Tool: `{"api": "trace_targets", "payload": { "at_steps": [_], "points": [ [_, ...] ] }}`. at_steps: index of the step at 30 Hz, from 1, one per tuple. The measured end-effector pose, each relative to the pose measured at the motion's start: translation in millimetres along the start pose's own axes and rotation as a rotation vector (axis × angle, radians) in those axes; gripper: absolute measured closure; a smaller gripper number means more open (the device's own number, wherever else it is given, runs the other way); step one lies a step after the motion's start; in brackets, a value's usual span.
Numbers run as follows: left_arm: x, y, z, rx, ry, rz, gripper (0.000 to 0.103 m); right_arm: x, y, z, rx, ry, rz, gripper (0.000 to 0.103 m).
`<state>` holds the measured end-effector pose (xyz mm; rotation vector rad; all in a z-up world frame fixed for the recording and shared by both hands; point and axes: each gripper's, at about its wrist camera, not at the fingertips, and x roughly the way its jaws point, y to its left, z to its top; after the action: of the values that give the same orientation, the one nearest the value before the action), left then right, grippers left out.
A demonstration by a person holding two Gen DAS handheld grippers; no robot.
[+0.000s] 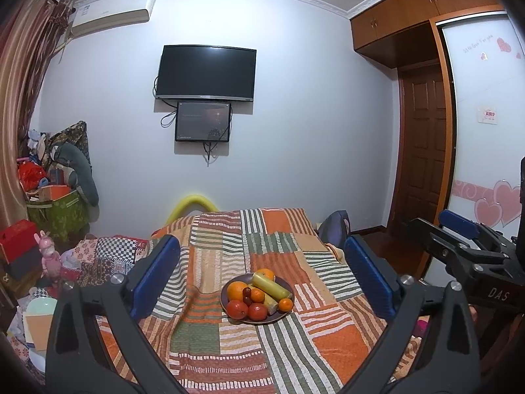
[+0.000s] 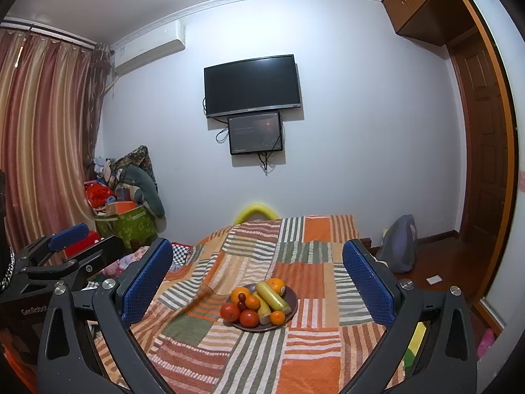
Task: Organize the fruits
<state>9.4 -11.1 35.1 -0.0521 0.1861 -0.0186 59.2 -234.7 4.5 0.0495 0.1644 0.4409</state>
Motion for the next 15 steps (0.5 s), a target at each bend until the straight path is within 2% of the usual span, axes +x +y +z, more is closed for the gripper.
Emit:
{"api": "trace_targets", "payload": {
  "at_steps": [15],
  "points": [
    [-0.3,-0.6,-1.1,0.006,-0.004,0.000,0.001,-0.7,0.5,1.4,-0.002,0.000,-0.002,0.000]
  ]
}}
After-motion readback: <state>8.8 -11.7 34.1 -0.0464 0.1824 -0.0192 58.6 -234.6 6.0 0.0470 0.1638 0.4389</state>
